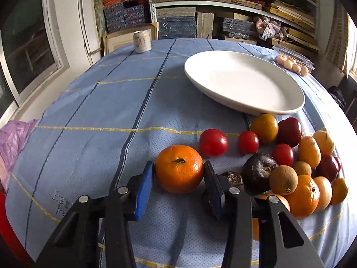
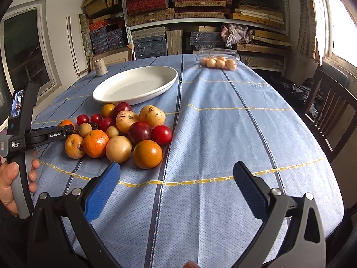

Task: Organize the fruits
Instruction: 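Grasp a tangerine with the left tool while the right tool grasps a small orange fruit, then carry both fruits over the white plate and open both tools to release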

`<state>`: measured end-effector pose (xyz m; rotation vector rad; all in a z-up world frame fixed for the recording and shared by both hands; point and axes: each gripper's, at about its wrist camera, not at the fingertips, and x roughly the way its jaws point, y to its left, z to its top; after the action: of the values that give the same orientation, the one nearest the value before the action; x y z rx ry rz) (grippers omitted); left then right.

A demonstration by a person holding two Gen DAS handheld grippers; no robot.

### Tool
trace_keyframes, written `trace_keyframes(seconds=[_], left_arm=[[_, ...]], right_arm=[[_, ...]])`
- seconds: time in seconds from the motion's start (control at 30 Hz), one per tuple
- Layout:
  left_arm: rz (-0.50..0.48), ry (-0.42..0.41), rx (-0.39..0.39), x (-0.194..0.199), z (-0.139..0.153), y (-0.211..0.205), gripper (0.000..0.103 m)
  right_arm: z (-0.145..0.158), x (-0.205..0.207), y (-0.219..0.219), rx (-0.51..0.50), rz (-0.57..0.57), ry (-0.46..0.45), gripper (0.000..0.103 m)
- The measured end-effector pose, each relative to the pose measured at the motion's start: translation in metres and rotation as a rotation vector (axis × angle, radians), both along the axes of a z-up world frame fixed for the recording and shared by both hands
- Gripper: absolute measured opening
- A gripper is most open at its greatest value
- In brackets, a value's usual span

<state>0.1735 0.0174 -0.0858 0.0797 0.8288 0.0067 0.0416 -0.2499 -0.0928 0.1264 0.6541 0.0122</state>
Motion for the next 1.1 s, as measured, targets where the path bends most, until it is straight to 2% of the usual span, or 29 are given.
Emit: trace_keyframes(seconds=[0.17,0.4,0.53,0.57,0.6,0.63,0.67,0.83,0.9,0.97,1.1], left_arm=[[0.004,0.009,-0.081,0.003,-0.003,0.011,0.046],[0.08,-0.071,-0.215,-0.006,0.004,0.037,0.045],[0.077,-0.078,-0.231,-0.009,0.005,0.038,0.045],[0.075,-0.082,-0.231,-0.009,0.006,0.038,0.045],[0.073,-0.086,-0.233,-0.01,0.006,0.037,0.045],[0.07,-0.09,-0.239,-0.01,0.007,0.038,0.045],[0.067,-0.091,-0.243,-0.01,0.006,0.039,0.045],[0.06,-0.091,-0.255,-0.011,0.006,0.04,0.045],[0.058,-0.093,-0.253,-0.011,0.006,0.04,0.045],[0.058,-0.092,-0.254,-0.011,0.006,0.04,0.045],[0.059,-0.087,-0.255,-0.012,0.006,0.039,0.045]], right_arm=[[0.0,0.004,0.003,-0.016,0.005,0.006,0.099],[-0.002,0.021,0.02,-0.077,0.08,0.046,0.099],[-0.007,0.041,0.036,-0.119,0.114,0.08,0.097],[-0.009,0.044,0.039,-0.13,0.113,0.086,0.089],[-0.012,0.05,0.042,-0.142,0.114,0.099,0.077],[-0.014,0.053,0.043,-0.146,0.115,0.11,0.072],[-0.018,0.058,0.046,-0.15,0.114,0.125,0.069],[-0.025,0.071,0.049,-0.162,0.106,0.148,0.069],[-0.026,0.075,0.05,-0.164,0.115,0.147,0.051],[-0.028,0.079,0.051,-0.157,0.131,0.154,0.039],[-0.029,0.076,0.044,-0.116,0.134,0.143,0.038]])
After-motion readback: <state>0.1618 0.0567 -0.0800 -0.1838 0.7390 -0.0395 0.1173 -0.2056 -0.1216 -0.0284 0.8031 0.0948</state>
